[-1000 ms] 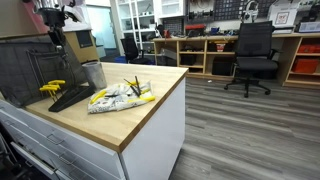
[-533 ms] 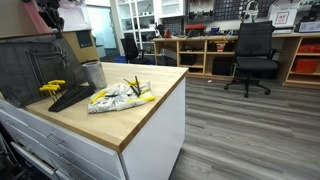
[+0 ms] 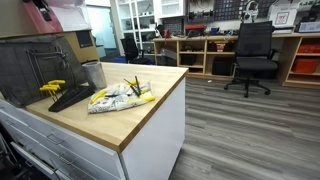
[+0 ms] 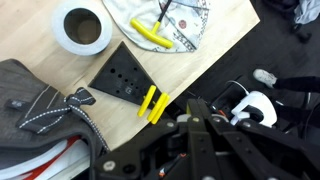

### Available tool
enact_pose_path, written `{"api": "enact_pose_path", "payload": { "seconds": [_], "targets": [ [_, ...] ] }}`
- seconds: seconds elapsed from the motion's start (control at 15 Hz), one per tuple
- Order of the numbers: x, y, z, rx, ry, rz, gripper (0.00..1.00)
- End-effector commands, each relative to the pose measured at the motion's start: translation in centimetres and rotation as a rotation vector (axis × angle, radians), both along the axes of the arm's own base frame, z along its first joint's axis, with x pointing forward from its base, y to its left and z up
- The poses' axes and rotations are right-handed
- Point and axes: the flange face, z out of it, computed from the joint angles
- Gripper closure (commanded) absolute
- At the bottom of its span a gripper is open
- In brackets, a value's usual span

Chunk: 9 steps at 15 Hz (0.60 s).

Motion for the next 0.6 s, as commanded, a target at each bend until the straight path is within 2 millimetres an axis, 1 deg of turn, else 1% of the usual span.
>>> {"api": "enact_pose_path", "payload": {
  "seconds": [0.0,0.2,0.33,0.47,0.53],
  "targets": [
    [-1.1,3.2,2.2,-0.015,-0.037,0.034,1.0],
    [-1.6,6.0,3.1,0.011,-0.09,-0.027,1.0],
    [-1.8,7.6,3.0,0.021,-0.078,-0.089,1.0],
    [-2.2,9.1,2.4,0.031,-0.062,-0.173,1.0],
    [-2.8,10.0,1.7,0.02,-0.018,-0.196,0.74]
  ]
}}
